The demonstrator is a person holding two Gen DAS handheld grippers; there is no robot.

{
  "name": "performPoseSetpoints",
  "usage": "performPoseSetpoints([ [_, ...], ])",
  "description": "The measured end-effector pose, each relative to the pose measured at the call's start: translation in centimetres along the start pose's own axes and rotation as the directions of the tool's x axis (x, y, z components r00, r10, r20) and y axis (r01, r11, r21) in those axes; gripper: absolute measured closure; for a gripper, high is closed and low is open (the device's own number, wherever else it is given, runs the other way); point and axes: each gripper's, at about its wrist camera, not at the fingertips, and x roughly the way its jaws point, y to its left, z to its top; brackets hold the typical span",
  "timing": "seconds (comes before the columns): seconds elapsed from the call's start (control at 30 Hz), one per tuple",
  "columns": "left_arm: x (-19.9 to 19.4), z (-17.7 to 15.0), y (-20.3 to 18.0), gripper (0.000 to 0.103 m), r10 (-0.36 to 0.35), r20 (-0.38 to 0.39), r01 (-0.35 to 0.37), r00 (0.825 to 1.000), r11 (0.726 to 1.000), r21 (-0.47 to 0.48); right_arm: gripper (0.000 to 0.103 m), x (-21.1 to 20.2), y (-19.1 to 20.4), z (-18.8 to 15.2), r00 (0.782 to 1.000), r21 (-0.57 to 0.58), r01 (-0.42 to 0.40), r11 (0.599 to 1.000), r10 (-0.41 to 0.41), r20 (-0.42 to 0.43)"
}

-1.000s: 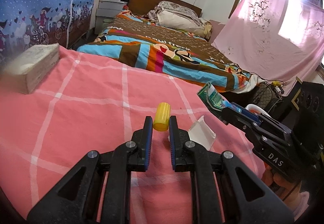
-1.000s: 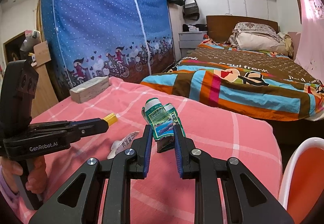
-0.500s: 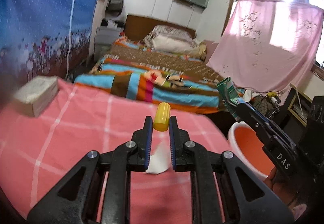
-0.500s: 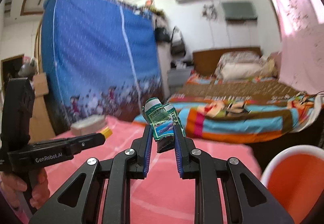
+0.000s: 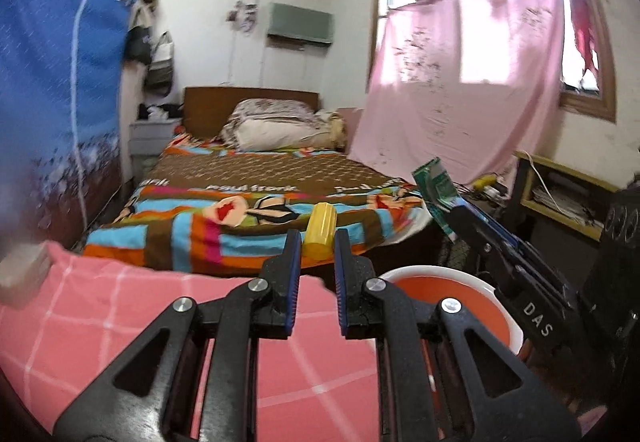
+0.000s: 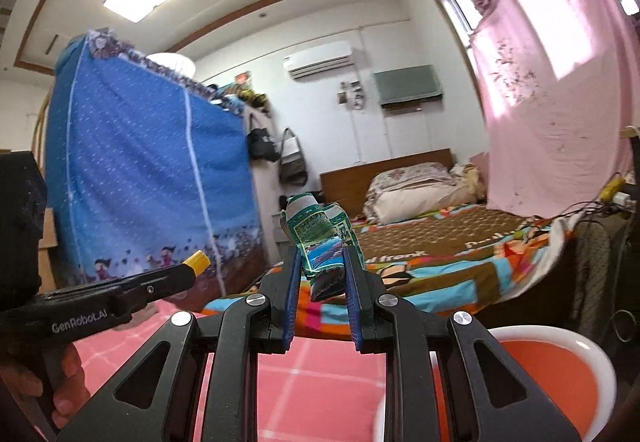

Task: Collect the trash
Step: 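Lift the green tube and yellow cap and carry both toward the orange bucket, then open the right tool over the bucket while the left tool releases the yellow cap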

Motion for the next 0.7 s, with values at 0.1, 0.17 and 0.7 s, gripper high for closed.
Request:
performPoseSetpoints([
  [0.1, 0.6, 0.1, -2.0, 0.083, -0.031, -0.002, 0.031, 1.0, 0.999, 0.036, 0.084, -0.9, -1.6, 0.3, 0.999, 0.015, 0.032, 0.999, -0.033, 0.01],
  [0.17, 1.2, 0.1, -3.0, 0.083, -0.046, -0.008, 0.047, 0.999, 0.998, 0.048, 0.084, -1.5, -2.9, 0.4, 0.998, 0.031, 0.056, 0.998, -0.057, 0.018],
  [0.7, 4.9, -1.0, -9.2, 0.083, -0.129, -0.118, 0.14, 0.985, 0.986, 0.09, 0.082, -3.6, -8.4, -0.5, 0.982, 0.085, 0.187, 0.979, -0.183, -0.054],
])
